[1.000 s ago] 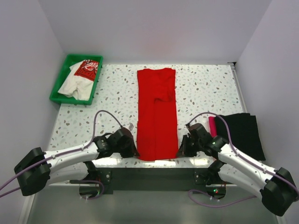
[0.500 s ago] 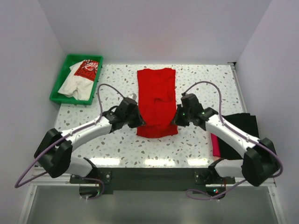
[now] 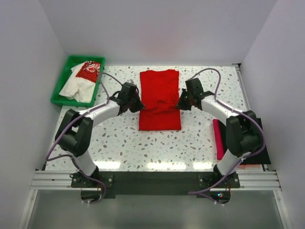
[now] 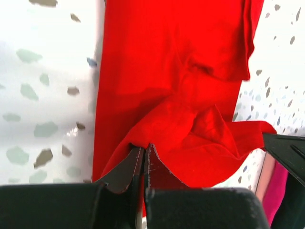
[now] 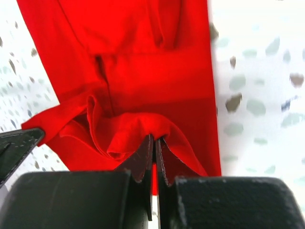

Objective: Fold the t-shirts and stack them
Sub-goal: Fold the tshirt

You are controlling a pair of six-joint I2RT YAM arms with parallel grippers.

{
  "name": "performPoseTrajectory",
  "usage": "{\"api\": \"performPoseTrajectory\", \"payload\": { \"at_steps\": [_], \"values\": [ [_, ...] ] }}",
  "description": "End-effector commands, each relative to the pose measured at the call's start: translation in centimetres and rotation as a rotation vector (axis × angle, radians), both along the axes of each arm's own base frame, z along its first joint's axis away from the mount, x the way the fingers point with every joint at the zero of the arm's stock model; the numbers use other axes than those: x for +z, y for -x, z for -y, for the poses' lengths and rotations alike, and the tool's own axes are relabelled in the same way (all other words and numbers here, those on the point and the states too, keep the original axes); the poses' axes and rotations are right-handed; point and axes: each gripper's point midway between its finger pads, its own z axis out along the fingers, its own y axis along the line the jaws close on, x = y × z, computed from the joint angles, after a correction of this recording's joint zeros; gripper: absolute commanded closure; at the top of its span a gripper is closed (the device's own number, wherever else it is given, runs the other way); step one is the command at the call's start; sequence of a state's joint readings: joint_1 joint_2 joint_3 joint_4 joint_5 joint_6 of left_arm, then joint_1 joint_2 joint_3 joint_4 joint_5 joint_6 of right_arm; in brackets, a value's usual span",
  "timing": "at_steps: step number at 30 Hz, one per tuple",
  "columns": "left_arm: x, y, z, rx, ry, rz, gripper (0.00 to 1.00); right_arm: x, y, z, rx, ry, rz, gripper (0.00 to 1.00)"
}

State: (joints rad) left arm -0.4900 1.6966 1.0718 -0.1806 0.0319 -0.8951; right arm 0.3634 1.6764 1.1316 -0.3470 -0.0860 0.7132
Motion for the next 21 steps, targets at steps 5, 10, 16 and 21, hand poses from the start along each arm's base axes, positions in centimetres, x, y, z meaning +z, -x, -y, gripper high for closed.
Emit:
{"api": "performPoseTrajectory", "payload": {
  "at_steps": [5,10,16,21],
  "values": [
    [1.5,-5.8,0.5,-0.022,0.057,0.087,1.00,1.6,-5.6,0.1,-0.026,-0.077,0.071,1.00],
    [0.3,-7.1,0.4,-0.027,0.076,0.065,1.00,1.0,-7.1,0.6,-0.040,-0.094,0.060,1.00],
    [0.6,-8.5,0.0,-0.032,0.107,0.089,1.00,0.5,-8.3,1.1,-0.045,-0.108,0.052,1.00],
    [1.6,-9.8,-0.2,-0.085,0.170,0.115,0.70,0.6,-9.2,1.7,-0.049,-0.115,0.065,0.73]
  ]
}}
